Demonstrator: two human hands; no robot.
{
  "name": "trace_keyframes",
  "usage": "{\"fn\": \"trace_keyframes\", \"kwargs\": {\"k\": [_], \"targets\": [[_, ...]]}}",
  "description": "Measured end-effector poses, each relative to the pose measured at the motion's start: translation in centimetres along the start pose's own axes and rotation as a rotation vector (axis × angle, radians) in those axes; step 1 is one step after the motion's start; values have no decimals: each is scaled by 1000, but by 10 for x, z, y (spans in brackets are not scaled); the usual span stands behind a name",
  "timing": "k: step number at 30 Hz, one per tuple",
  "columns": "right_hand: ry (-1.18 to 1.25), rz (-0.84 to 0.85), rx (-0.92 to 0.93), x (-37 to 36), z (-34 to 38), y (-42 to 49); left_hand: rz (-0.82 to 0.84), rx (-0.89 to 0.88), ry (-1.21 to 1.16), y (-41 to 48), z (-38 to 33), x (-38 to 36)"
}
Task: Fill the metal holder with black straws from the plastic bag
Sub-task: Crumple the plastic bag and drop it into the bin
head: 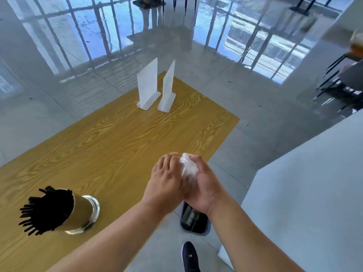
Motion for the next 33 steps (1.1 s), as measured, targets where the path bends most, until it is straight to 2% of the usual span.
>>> {"fn": "trace_keyframes", "kwargs": {"k": [5,8,11,16,19,24,29,33], "targets": [[-100,-115,-36,55,20,2,137,16,15,27,-12,-50],[-165,-199,41,92,34,7,276,44,-5,48,-10,-84],[-117,-282,93,130,36,15,357,76,-50,66,-8,-116],[-81,-450,105,191,25,25,466,8,114,78,15,-160],[-328,-611,107,229,21,31,496,76,284,82,43,-185],[-705,-691,73,270,5,60,424,121,512,94,83,-222],[-878,-647,-43,312,-32,88,243,93,484,122,102,-224],[-989,-624,-169,346,-66,107,189,90,473,131,104,-227]]}}
Point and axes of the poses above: each hand's wrist, its own y-axis towards the middle knuckle, its own x-axis out of the back of the hand, z = x × y, the point moved 7 cm from there along y, towards the middle knuckle, and after that the axes turned 5 degrees about x, right-handed, at the moved point
